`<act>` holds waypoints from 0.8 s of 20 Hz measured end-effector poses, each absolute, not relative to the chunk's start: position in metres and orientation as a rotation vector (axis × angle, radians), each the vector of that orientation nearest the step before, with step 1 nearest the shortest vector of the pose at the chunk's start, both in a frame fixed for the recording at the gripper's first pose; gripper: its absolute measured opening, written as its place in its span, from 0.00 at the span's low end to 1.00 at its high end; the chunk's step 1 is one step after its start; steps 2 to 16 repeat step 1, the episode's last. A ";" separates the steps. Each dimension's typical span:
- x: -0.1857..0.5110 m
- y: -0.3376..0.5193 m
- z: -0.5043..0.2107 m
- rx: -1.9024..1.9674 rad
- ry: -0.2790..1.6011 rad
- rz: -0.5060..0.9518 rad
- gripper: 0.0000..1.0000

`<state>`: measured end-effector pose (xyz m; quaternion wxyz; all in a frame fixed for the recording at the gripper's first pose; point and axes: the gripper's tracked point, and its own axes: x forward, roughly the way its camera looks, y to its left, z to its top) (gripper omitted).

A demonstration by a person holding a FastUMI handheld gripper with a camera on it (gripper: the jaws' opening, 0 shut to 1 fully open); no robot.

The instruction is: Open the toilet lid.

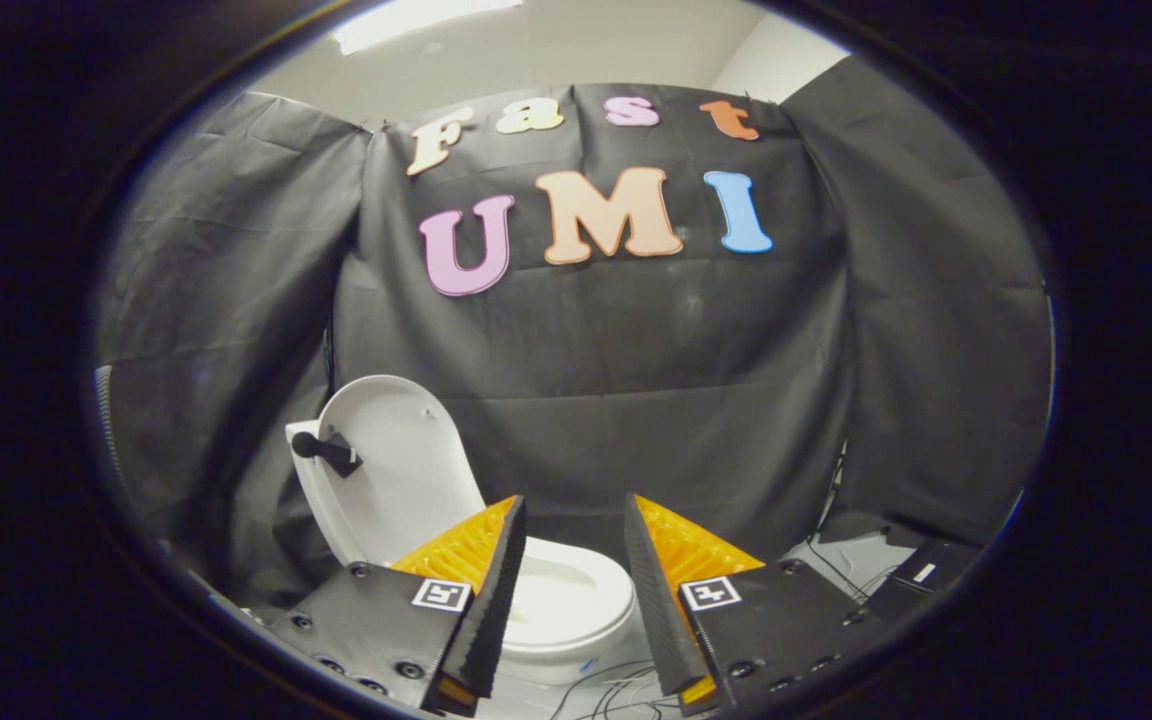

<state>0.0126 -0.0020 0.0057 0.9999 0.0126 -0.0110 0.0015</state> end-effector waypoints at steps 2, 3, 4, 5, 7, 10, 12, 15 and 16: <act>0.012 0.000 0.003 0.008 -0.012 0.003 0.62; 0.012 0.000 0.003 0.008 -0.012 0.003 0.62; 0.012 0.000 0.003 0.008 -0.012 0.003 0.62; 0.012 0.000 0.003 0.008 -0.012 0.003 0.62; 0.012 0.000 0.003 0.008 -0.012 0.003 0.62; 0.012 0.000 0.003 0.008 -0.012 0.003 0.62; 0.012 0.000 0.003 0.008 -0.012 0.003 0.62; 0.012 0.000 0.003 0.008 -0.012 0.003 0.62; 0.012 0.000 0.003 0.008 -0.012 0.003 0.62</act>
